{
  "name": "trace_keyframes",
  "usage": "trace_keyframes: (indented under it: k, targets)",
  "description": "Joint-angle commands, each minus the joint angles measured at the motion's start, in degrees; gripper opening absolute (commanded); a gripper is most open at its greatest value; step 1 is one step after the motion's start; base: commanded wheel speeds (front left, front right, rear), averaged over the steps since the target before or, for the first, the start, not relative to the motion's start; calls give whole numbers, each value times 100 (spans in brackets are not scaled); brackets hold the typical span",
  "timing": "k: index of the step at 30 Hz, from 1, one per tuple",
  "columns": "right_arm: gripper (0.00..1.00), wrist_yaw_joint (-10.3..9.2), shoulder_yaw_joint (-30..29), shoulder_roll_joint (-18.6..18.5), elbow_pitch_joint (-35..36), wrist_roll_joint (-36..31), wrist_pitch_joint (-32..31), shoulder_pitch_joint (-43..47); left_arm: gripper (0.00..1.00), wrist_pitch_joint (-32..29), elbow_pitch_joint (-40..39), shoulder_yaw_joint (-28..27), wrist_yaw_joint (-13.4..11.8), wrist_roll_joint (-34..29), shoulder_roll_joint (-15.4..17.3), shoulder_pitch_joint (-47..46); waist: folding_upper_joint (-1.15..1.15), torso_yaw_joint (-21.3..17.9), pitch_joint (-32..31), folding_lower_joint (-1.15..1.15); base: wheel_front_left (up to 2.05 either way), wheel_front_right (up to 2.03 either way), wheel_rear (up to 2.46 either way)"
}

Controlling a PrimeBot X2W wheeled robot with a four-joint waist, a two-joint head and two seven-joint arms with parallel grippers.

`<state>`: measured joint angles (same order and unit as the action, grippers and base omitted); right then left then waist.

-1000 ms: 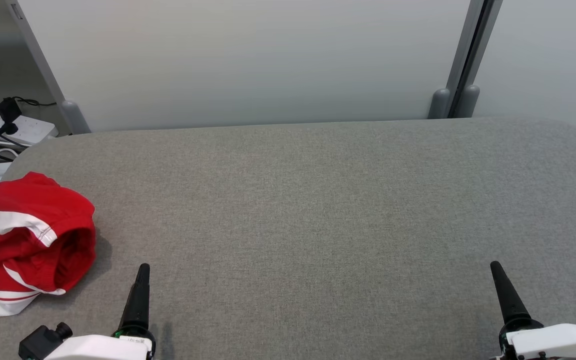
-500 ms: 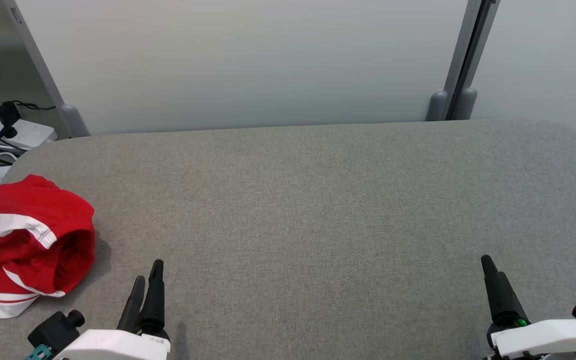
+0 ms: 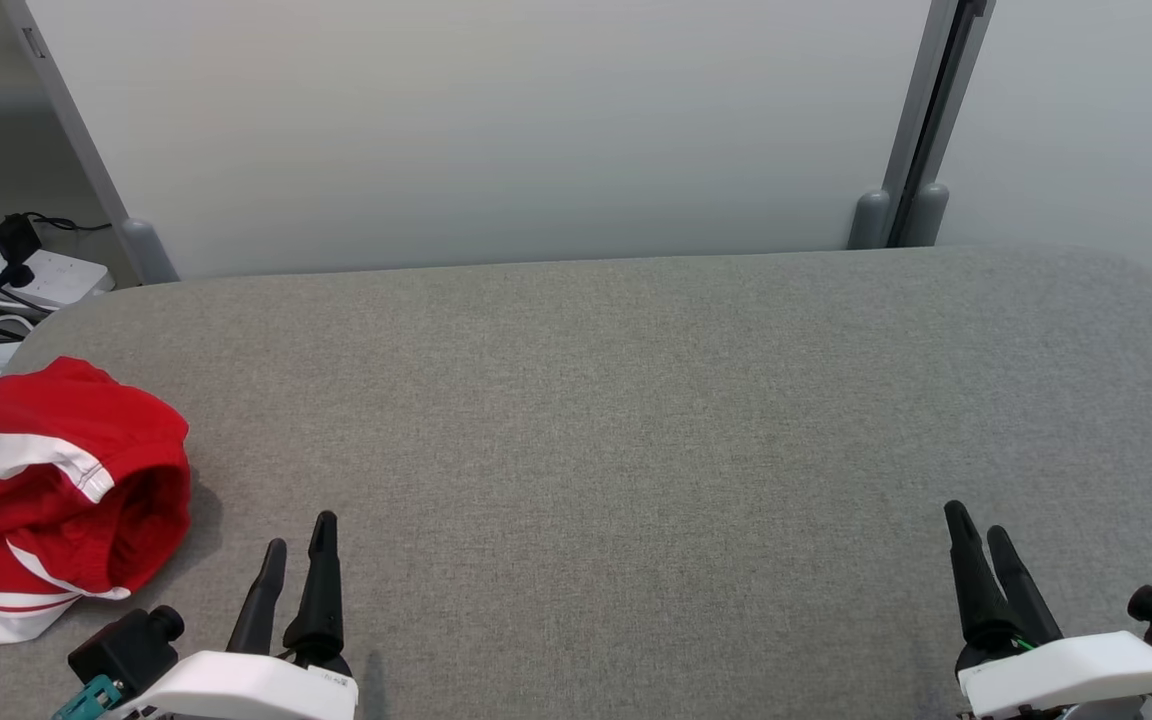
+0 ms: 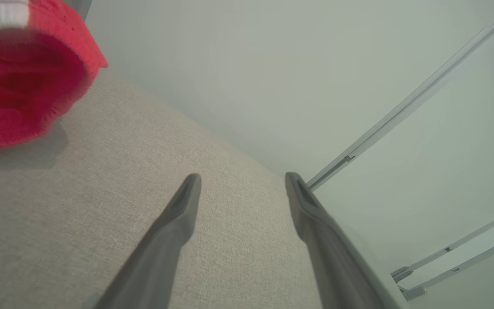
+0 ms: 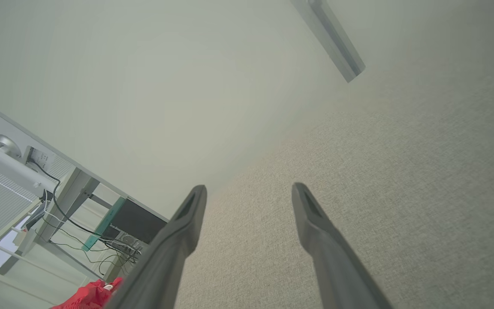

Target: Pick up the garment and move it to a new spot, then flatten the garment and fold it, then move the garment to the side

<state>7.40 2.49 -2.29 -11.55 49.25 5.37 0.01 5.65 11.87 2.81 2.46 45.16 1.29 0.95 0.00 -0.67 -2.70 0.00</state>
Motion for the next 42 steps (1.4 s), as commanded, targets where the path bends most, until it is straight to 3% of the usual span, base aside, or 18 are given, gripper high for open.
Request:
trace_keyframes:
  k: [1, 19, 42]
  targets:
    - [100, 5, 108, -87, 215, -145, 99, -202, 100, 71, -186, -81, -34, -152, 74, -245, 0, -2, -5, 0, 0, 0, 0]
    - [100, 7, 330, -123, 350, -1337, 401, -190, 100, 373, -351, -54, -215, -1204, 104, -274, 0, 13, -65, 0, 0, 0, 0]
    - [100, 8, 688, -230, 531, -2761, 788, -176, 100, 760, -459, 152, -233, -2748, 142, -280, 0, -41, -126, 0, 0, 0, 0]
